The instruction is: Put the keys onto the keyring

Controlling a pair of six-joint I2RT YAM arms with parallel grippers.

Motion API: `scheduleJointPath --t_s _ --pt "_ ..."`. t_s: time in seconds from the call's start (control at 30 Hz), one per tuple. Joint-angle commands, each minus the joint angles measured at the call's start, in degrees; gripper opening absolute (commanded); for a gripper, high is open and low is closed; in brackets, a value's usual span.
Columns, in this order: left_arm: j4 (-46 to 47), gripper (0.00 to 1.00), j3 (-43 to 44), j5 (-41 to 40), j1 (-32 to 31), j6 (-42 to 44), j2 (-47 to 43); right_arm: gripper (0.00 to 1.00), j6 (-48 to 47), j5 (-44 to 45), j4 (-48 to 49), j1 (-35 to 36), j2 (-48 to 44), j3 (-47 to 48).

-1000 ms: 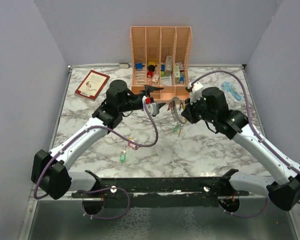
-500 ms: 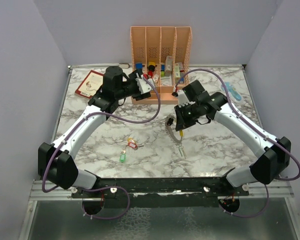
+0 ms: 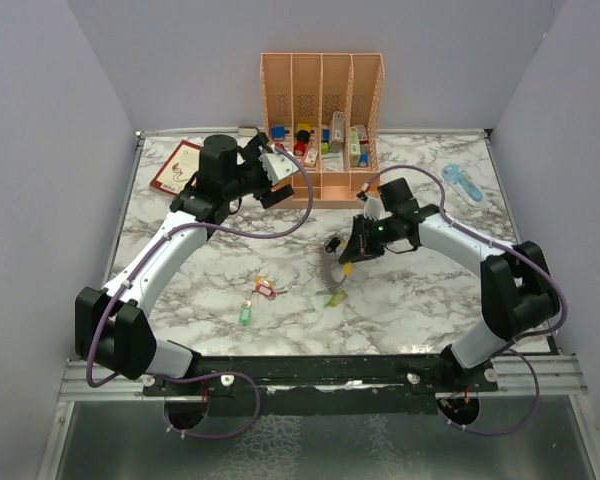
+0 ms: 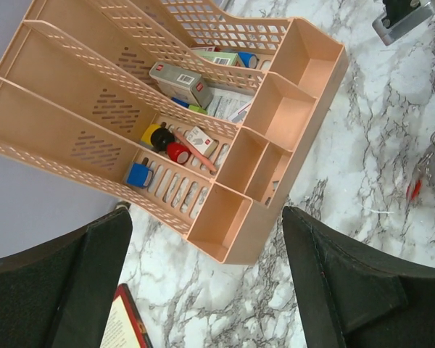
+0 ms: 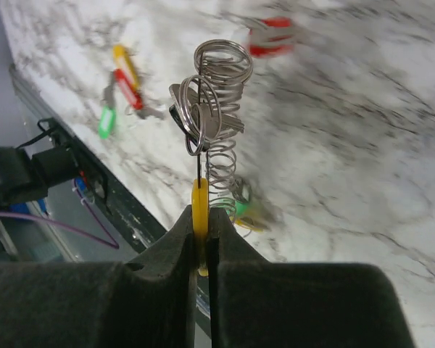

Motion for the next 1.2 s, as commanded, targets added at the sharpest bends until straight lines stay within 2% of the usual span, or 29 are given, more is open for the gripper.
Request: scheduleJointPath --t_s 0.0,0.2,0.23,0.27,0.3,0.4,0.43,0.47,0.5,0.67,0.73,0.9,1.17 --pt "-0.5 0.88 0.3 -0.4 0.2 -1.4 0.5 0.01 1.5 -1.1 7.3 -4.0 1.1 -2.7" --pt "-0.7 0.89 0.3 -0.3 0.2 -1.1 1.1 0.02 -2.1 3.7 2.4 -9.7 2.3 -2.1" --pt "-0.6 0.9 0.3 -0.4 0.2 -1.1 1.2 0.06 -2.6 5.6 1.2 -10.5 2.2 -2.0" --pt "-0.6 0.9 0.2 -0.5 0.2 -1.1 1.3 0.2 -3.1 7.3 -0.1 -11.2 1.9 -1.9" --pt "-0.4 0.9 0.1 -0.5 0.2 -1.1 1.3 0.24 -3.9 8.3 -1.3 -11.9 1.5 -1.9" --pt "0.1 0.91 -0.2 -0.2 0.2 -1.3 1.6 0.18 -5.2 9.6 -3.0 -14.5 -0.3 -2.6" --pt "0.2 0.91 -0.2 0.0 0.2 -1.4 1.8 0.24 -5.4 11.1 -3.6 -15.2 -0.8 -2.5" --pt "0.4 0.91 -0.2 -0.1 0.2 -1.6 1.9 0.37 -5.7 13.1 -4.5 -15.8 -1.1 -2.2" --pt "0.3 0.92 -0.1 -0.2 0.2 -1.9 2.1 0.44 -5.8 16.3 -6.0 -16.2 -1.4 -1.7" --pt "-1.0 0.96 0.9 -0.1 0.2 -1.9 2.7 0.6 -6.0 25.1 -10.2 -16.8 -5.1 1.0" --pt "-2.2 0.96 1.4 0.3 0.2 -1.7 3.1 0.6 -6.4 26.2 -10.5 -16.8 -6.7 2.5" --pt "-4.6 0.96 1.0 -0.4 0.2 0.7 3.6 0.6 -11.1 18.4 -8.0 -16.7 -9.3 2.2" --pt "-9.7 0.96 -4.2 0.2 0.4 4.1 1.0 0.59 -11.8 17.5 -6.0 -16.8 -12.8 -2.3"
